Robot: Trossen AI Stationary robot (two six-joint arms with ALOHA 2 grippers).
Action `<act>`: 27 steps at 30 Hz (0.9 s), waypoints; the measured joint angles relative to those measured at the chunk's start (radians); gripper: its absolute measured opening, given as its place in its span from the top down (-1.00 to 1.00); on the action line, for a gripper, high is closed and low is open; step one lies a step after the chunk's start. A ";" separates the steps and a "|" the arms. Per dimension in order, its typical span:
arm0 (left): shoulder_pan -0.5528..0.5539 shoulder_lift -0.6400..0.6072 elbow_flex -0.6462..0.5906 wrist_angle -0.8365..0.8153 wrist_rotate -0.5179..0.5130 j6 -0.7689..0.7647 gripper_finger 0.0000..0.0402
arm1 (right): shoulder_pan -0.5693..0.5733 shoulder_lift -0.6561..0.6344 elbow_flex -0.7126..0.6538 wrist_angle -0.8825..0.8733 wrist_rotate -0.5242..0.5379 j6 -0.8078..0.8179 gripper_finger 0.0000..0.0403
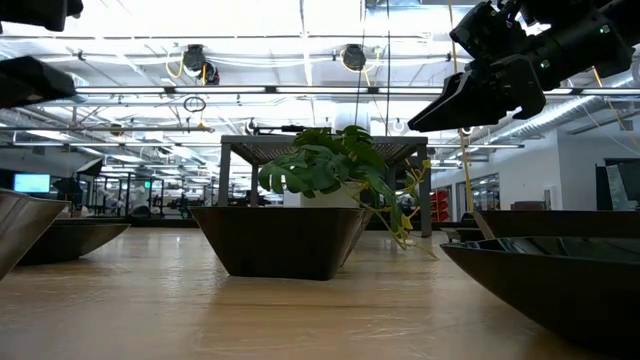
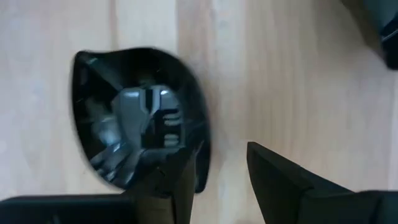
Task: Pick & Place Mini shaped plates
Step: Stack the black leaf plate on top of the other black leaf plate on the shelf
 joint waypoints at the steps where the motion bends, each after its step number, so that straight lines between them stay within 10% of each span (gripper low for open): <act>1: 0.000 0.000 -0.009 0.022 0.000 0.000 0.25 | 0.000 0.000 0.000 0.000 0.000 0.000 0.22; 27: 0.013 0.000 -0.149 0.142 -0.158 -0.003 0.36 | 0.000 0.000 0.000 0.000 0.000 0.000 0.22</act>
